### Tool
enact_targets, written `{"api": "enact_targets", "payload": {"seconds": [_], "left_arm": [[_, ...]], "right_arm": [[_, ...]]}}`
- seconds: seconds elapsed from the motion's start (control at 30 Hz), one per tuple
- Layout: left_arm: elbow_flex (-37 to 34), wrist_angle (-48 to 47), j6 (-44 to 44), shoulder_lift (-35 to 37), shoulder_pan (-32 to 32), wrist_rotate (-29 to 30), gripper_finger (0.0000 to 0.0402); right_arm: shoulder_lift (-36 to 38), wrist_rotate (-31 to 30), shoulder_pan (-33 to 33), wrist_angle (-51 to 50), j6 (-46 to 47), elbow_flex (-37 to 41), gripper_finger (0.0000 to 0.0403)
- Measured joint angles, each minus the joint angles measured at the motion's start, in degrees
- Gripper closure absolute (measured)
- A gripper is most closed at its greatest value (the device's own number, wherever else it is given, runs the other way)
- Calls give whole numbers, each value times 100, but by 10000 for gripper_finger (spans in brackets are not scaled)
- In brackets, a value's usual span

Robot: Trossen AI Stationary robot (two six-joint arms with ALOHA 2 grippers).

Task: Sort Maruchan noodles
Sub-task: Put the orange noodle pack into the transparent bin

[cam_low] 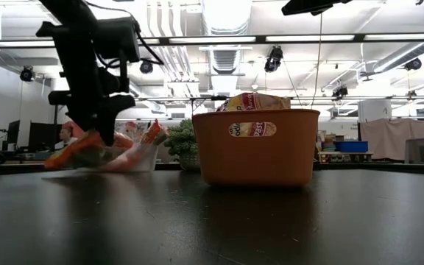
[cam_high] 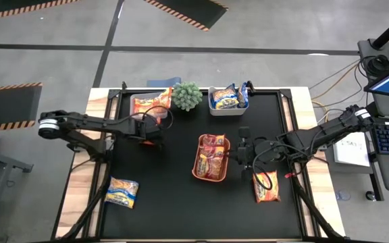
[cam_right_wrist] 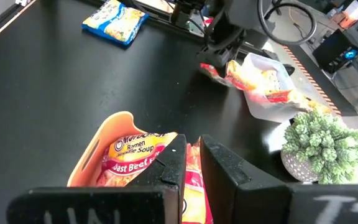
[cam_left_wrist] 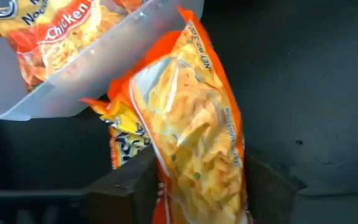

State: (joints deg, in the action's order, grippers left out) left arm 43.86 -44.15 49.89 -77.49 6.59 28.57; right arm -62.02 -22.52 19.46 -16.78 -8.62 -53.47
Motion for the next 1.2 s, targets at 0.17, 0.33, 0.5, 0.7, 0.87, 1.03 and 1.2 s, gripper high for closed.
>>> {"api": "enact_targets", "payload": {"seconds": [0.17,0.33,0.5,0.7,0.87,1.03,1.2], "left_arm": [[24,-50,-36,187,0,27,303],[198,-102,-256,431,0,70,313],[579,-499,-527,596,-2,361,312],[1278,-727,-1590,725,6,1482,312],[1388,-723,-1788,725,392,2335,311],[1141,-447,-2796,683,1016,2354,311],[683,463,-5449,476,1269,2236,310]], "right_arm": [[2,0,-1,-9,2,0,365],[2,0,0,-13,2,0,365],[2,0,0,-13,2,2,365],[2,0,0,-15,4,2,365],[2,0,0,-19,55,2,365],[2,0,-2,-33,52,2,365],[2,0,0,-51,61,2,365]]}}
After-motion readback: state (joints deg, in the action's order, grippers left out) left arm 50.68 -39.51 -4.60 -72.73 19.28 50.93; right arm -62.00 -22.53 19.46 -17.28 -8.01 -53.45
